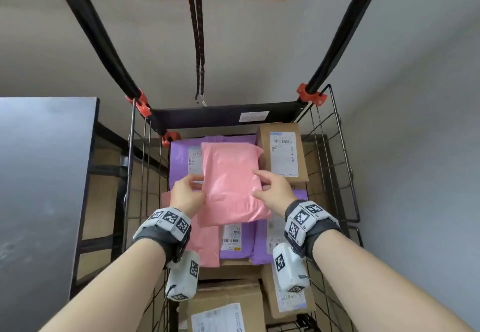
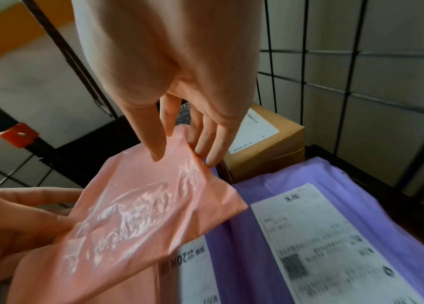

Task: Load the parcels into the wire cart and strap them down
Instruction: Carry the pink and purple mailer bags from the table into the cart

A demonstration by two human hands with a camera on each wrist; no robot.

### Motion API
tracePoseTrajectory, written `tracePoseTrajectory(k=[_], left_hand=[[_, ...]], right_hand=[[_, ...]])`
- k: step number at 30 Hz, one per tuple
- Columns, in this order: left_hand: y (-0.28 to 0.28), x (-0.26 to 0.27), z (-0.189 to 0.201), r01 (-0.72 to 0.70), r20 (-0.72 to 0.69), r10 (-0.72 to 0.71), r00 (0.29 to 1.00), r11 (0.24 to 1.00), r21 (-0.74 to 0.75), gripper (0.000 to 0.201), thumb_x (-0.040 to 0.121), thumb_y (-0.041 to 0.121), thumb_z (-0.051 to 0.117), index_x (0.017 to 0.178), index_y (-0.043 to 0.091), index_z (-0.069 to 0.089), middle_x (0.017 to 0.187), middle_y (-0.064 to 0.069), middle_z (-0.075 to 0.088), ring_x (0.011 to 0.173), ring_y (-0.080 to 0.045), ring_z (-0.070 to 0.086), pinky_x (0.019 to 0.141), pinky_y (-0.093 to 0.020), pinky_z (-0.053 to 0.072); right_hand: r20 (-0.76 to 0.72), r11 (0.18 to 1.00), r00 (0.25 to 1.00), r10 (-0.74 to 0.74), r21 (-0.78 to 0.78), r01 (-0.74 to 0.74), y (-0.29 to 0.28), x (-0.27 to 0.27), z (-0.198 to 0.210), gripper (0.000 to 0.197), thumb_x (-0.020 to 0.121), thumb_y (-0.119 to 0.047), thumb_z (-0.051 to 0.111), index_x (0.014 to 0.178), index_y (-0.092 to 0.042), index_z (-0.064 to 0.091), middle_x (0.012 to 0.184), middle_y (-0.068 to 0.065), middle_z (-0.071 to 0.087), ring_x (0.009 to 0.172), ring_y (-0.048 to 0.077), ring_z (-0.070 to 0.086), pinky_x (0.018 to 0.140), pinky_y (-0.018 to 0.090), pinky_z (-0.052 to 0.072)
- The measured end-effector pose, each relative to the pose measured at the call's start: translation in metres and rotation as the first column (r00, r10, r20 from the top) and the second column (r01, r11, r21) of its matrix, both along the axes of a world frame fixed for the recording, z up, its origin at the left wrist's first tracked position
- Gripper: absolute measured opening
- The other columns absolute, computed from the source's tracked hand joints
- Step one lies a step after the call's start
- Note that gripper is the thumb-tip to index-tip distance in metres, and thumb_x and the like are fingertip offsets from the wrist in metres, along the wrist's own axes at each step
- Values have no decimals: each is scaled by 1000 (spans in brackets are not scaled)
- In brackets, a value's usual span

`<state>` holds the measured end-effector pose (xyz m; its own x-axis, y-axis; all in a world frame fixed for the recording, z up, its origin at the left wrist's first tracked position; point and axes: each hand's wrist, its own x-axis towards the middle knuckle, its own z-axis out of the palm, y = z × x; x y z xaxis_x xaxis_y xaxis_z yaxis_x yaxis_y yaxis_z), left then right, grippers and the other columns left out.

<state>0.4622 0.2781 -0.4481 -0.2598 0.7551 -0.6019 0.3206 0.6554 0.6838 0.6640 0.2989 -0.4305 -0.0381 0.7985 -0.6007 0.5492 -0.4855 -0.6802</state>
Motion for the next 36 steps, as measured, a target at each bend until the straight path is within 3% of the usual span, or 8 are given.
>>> tracePoseTrajectory(k=[6,9,11,14,17,21,26,36], left_hand=[[32,2,-37,29,45,-28,999,999,-17,48,76,-5,64,122,8,57,100,-8,63,83,-20,61,72,-28,48],[38,1,-55,49,7,-49,999,999,-6,46,80,-8,57,123,10,56,104,-10,65,82,-19,62,67,-25,50],[40,2,-64,62,-10,-62,998,998,-2,46,81,-9,56,123,10,56,106,-12,65,84,-20,62,72,-29,53],[42,3,-76,58,-9,-58,998,998,1,50,82,-8,56,128,12,51,106,-9,64,87,-21,62,80,-34,54],[40,4,-85,59,-33,-60,998,998,-19,59,82,-9,54,134,18,43,105,-3,60,90,-19,61,82,-34,53],[34,3,-84,50,-75,-50,996,999,-8,60,83,-3,56,137,18,40,114,-4,60,97,-19,60,92,-37,50],[25,-7,-60,90,-152,-89,984,996,-2,51,87,4,55,136,15,43,131,-10,53,116,-27,54,101,-36,43],[-59,4,36,185,-244,-155,957,977,105,32,92,14,51,124,14,54,119,-6,63,106,-23,60,93,-36,48]], right_hand=[[50,996,996,70,-52,-68,36,-4,-42,67,78,3,66,139,-18,46,141,4,48,124,21,51,108,37,40],[116,985,979,170,-27,-168,36,-8,-58,65,82,0,62,141,-16,42,149,4,38,135,19,39,113,23,23],[191,973,955,226,-1,-230,32,-9,-68,63,85,-3,60,143,-17,39,154,4,26,140,17,30,106,11,12],[238,957,931,275,21,-288,24,-12,-80,66,85,-2,58,145,-19,36,159,3,8,144,15,19,105,7,7],[300,924,883,361,11,-382,19,-15,-90,70,84,1,56,146,-20,33,160,2,-2,146,16,11,116,22,18],[372,891,816,442,-79,-447,18,-18,-89,71,85,-3,55,148,-22,28,160,1,-6,146,19,10,114,34,29],[411,894,802,433,-79,-442,15,-22,-64,61,88,-9,52,145,-16,32,159,6,6,143,24,22,110,38,34],[450,867,766,459,-36,-497,-48,-26,17,47,89,-13,51,135,-13,45,138,10,46,126,28,46,100,35,42]])
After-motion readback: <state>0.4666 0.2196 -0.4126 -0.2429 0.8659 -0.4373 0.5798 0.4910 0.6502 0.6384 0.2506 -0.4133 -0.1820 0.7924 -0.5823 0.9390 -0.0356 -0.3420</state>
